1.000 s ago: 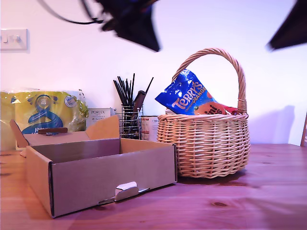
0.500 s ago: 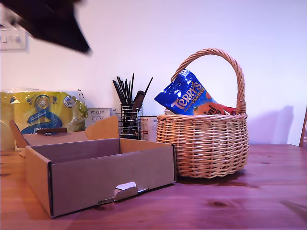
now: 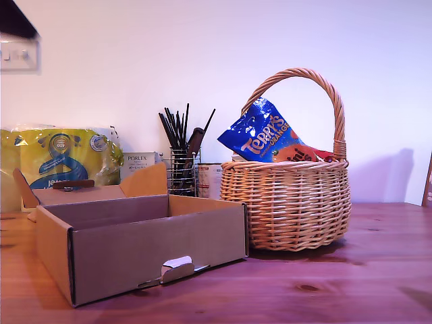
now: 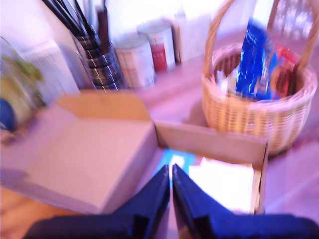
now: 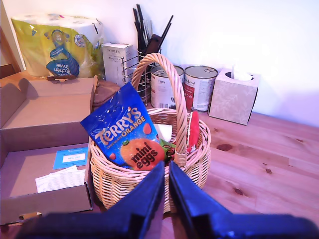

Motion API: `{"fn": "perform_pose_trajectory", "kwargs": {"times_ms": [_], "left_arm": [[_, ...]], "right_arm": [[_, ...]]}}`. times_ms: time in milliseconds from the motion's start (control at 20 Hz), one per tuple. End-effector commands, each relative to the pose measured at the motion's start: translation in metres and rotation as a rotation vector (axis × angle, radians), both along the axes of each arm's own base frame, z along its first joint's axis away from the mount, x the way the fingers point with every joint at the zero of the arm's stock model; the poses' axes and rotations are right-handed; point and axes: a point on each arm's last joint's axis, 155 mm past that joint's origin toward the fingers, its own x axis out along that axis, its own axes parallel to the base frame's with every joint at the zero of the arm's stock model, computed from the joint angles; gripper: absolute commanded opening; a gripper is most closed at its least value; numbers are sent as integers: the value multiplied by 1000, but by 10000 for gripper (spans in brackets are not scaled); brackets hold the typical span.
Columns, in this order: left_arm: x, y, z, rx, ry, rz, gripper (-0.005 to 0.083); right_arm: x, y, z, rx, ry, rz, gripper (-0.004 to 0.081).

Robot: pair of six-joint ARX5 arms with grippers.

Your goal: Move the bags of Easter eggs from the cardboard box on the left into the woven basket on the right side.

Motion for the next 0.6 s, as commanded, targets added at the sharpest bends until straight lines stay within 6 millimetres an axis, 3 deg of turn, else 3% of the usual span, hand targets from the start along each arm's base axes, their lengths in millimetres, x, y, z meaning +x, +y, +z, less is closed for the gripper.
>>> {"fn": "perform_pose_trajectory", "kwargs": {"times_ms": [0,550], "left_arm": [[-1,1,-7,4,17,4,-19],[-7,5,-36,63,124,3,-19]], "right_arm": [[-2,2,9,4,-25,9,-12],[-11,0,-27,-21,123,8,-12]]}}
